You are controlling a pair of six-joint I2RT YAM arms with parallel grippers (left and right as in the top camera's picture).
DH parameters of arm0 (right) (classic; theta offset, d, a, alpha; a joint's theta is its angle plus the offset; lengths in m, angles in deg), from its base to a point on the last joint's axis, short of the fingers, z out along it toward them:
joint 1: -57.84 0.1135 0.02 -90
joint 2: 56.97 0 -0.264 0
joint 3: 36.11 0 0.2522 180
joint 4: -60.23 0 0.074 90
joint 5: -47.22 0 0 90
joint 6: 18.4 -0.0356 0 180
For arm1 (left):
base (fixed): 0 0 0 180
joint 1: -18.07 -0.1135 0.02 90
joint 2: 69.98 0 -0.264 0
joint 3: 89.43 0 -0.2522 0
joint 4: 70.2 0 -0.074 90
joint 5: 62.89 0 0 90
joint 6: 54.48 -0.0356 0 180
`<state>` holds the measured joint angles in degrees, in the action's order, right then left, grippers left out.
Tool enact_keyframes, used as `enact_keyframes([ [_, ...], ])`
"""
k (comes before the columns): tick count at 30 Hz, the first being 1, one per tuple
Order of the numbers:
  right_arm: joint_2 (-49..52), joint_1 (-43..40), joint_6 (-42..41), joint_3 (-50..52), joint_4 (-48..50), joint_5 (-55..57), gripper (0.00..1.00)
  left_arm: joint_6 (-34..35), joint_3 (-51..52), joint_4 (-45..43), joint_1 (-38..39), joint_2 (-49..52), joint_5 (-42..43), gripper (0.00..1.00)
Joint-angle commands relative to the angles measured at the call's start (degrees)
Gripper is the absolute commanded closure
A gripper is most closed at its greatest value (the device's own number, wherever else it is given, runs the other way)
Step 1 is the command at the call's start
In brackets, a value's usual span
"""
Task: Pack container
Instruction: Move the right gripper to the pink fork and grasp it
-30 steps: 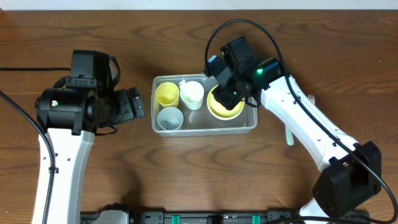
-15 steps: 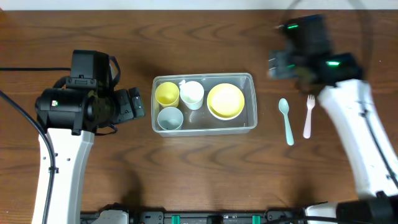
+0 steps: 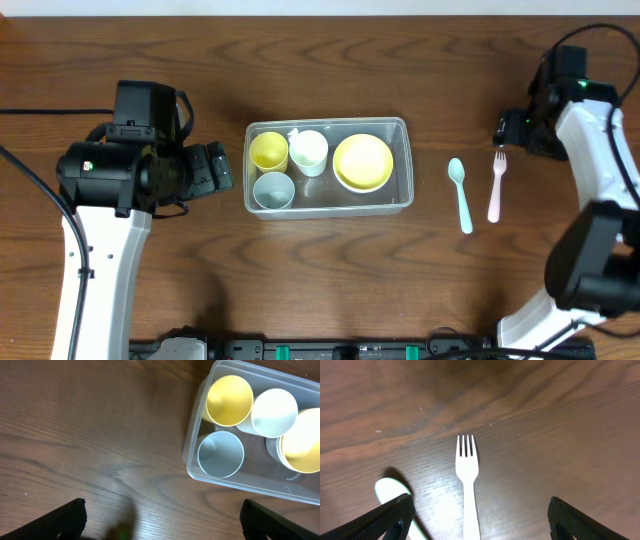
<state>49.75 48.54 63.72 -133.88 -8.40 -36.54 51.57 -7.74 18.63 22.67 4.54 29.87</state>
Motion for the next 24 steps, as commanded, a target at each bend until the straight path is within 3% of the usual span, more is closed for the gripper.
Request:
enact_keyframes([
  [1, 4.2, -0.2, 1.3, 0.2, 0.9, -0.7, 0.13, -0.9, 0.1, 0.8, -0.2, 0.0, -0.6, 0.02],
  [24, 15.1, -0.2, 3.0, 0.2, 1.2, -5.2, 0.09, -0.9, 0.1, 0.8, -0.2, 0.0, -0.7, 0.02],
])
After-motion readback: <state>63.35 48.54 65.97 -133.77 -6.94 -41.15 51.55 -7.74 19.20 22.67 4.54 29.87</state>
